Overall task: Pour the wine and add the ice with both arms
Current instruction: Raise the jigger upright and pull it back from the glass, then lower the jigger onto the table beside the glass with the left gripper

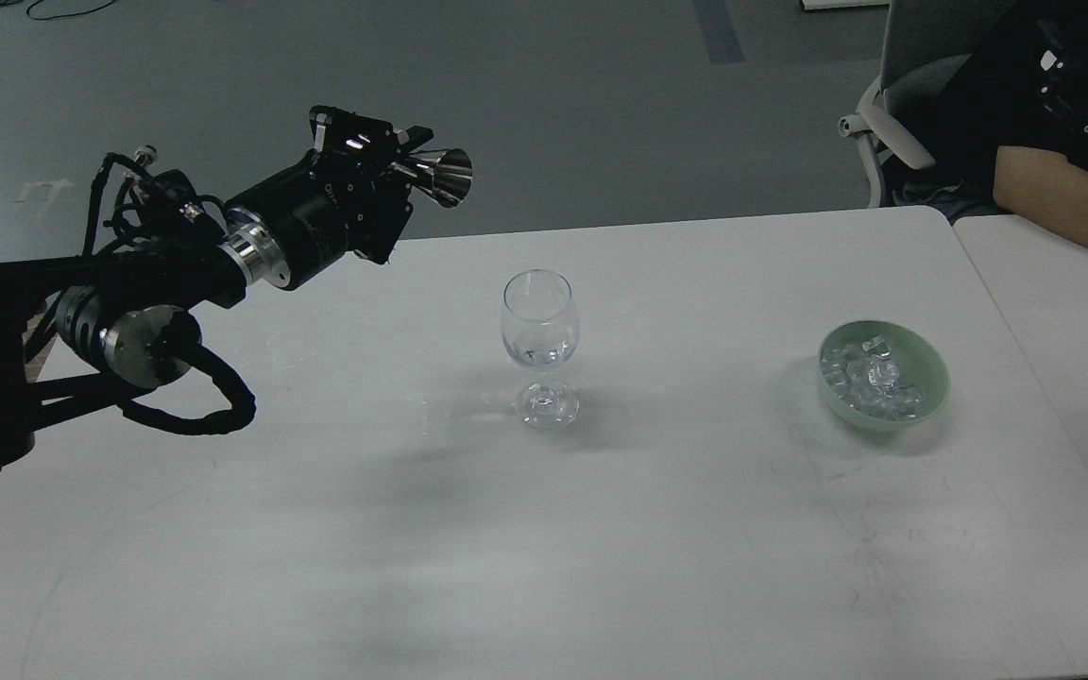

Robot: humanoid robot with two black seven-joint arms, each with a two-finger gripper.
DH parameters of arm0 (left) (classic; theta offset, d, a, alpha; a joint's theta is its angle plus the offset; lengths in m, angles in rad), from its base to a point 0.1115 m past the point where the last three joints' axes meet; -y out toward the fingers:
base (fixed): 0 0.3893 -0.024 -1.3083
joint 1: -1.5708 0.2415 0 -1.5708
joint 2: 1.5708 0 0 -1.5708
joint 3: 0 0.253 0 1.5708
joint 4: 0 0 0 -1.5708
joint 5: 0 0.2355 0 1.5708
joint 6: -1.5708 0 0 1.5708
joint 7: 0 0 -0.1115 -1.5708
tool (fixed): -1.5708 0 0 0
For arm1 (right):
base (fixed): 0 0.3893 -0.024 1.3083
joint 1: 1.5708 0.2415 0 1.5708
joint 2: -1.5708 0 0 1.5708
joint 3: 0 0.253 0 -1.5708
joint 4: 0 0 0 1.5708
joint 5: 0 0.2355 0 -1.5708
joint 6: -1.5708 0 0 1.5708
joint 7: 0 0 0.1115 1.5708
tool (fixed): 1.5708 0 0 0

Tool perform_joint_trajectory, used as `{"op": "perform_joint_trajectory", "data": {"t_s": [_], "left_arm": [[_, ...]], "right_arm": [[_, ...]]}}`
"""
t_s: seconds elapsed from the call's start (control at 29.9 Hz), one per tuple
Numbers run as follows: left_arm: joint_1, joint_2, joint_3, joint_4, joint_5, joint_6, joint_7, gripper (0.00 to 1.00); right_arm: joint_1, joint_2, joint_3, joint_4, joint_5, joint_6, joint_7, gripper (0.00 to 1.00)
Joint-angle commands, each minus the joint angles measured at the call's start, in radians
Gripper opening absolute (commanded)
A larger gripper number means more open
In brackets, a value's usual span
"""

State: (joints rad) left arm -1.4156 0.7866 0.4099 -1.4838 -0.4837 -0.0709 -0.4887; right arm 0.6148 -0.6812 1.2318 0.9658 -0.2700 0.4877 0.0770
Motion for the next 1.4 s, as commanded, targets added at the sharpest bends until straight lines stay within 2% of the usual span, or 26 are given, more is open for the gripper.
{"op": "perform_joint_trajectory", "data": {"t_s": [0.0,0.17,0.37,0.53,0.57,0.74,0.84,0.97,1.17,1.37], "left_arm": [[0.004,0.048,-0.006,-0.035,-0.151,-0.021,0.000,0.19],[0.027,0.124,-0.008,-0.072,-0.386,-0.116,0.000,0.19],[0.115,0.183,-0.046,-0.084,-0.470,-0.179,0.000,0.20],[0.326,0.212,-0.190,-0.085,-0.544,-0.240,0.000,0.21],[0.327,0.212,-0.191,-0.085,-0.544,-0.240,0.000,0.21],[0.515,0.211,-0.339,-0.085,-0.579,-0.290,0.000,0.22],[0.572,0.207,-0.391,-0.085,-0.595,-0.297,0.000,0.22],[0.696,0.186,-0.508,-0.078,-0.607,-0.343,0.000,0.22],[0.829,0.145,-0.608,-0.066,-0.612,-0.418,0.000,0.22],[0.902,0.082,-0.652,-0.026,-0.596,-0.402,0.000,0.22]], "right_arm": [[-0.004,0.000,0.000,-0.001,0.000,-0.001,-0.002,1.00],[-0.007,0.002,0.000,-0.001,0.000,-0.006,-0.002,1.00],[-0.009,0.002,0.000,-0.001,-0.002,-0.017,-0.005,1.00],[-0.009,0.002,0.000,-0.001,0.000,-0.037,-0.013,1.00],[-0.009,0.002,0.000,-0.001,0.000,-0.037,-0.013,1.00],[-0.013,0.002,-0.002,-0.001,-0.002,-0.038,-0.017,1.00],[-0.020,0.003,-0.002,0.001,-0.002,-0.038,-0.017,1.00],[-0.026,0.003,-0.003,0.001,-0.002,-0.038,-0.017,1.00],[-0.033,0.005,-0.003,0.002,-0.002,-0.038,-0.017,1.00],[-0.035,0.003,-0.002,0.002,-0.002,-0.038,-0.017,1.00]]}}
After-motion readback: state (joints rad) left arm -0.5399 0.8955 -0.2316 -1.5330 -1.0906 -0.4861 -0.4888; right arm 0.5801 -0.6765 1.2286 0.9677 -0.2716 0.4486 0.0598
